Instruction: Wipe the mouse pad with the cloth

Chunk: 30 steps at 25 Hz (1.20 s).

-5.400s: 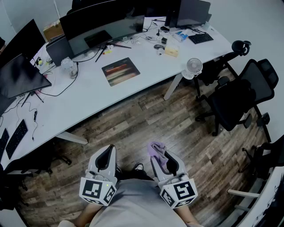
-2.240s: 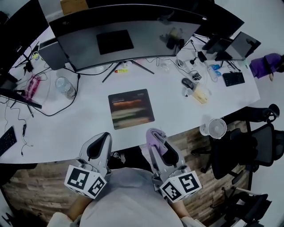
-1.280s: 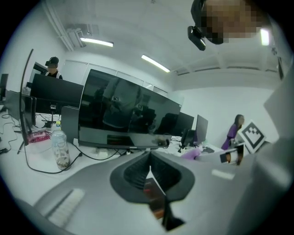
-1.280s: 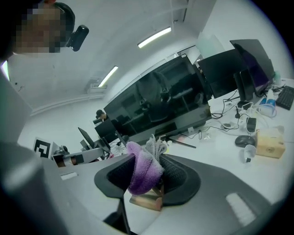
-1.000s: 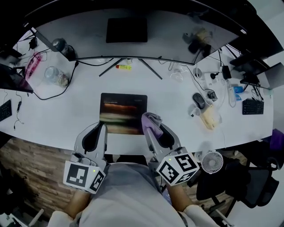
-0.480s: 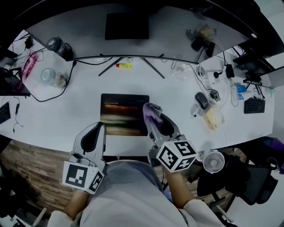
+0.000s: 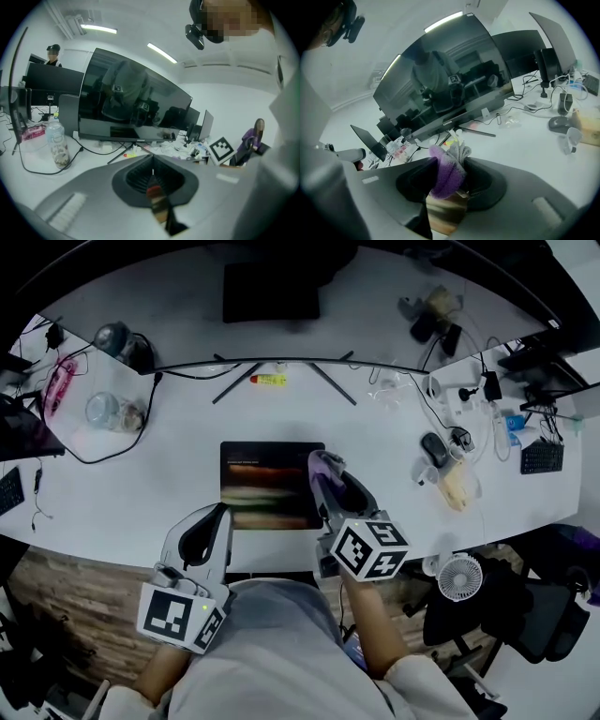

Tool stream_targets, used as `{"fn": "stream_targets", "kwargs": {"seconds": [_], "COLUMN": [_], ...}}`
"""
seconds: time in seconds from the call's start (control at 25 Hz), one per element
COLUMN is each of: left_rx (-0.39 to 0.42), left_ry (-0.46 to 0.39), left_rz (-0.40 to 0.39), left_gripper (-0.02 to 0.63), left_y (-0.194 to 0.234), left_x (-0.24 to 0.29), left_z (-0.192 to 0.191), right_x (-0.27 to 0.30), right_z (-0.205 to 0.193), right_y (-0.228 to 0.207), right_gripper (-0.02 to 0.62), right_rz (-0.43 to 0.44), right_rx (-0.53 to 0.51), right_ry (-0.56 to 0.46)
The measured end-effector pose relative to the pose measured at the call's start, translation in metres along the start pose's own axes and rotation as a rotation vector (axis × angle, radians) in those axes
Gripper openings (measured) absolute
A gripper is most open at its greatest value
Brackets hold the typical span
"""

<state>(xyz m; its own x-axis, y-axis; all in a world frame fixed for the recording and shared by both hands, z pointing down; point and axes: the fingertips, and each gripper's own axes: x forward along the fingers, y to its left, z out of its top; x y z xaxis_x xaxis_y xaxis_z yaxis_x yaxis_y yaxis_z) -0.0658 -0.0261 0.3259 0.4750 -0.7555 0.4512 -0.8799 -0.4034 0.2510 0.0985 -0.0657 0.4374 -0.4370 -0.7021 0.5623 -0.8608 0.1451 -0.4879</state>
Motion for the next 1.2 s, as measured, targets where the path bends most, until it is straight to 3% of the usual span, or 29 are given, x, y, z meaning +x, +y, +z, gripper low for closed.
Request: {"fn": "stream_targets", "kwargs": {"seconds": [0.68, 1.2], "left_rx": [-0.051, -0.06], "left_ry": [0.007, 0.007], "left_rz": [0.008, 0.02], "left_gripper": [0.0, 0.0], "left_y": [0.021, 0.037], "left_x": [-0.008, -0.019], "left_z": [-0.004, -0.007], "right_x": [0.054, 0.068], "right_z": [-0.039, -0.045], "right_y": [-0.048, -0.044], "right_gripper": [0.156, 0.156], "right_rz": [-0.165, -0.201], "right_rx": [0.059, 0.079], "right_ry": [0.08, 0.083]}}
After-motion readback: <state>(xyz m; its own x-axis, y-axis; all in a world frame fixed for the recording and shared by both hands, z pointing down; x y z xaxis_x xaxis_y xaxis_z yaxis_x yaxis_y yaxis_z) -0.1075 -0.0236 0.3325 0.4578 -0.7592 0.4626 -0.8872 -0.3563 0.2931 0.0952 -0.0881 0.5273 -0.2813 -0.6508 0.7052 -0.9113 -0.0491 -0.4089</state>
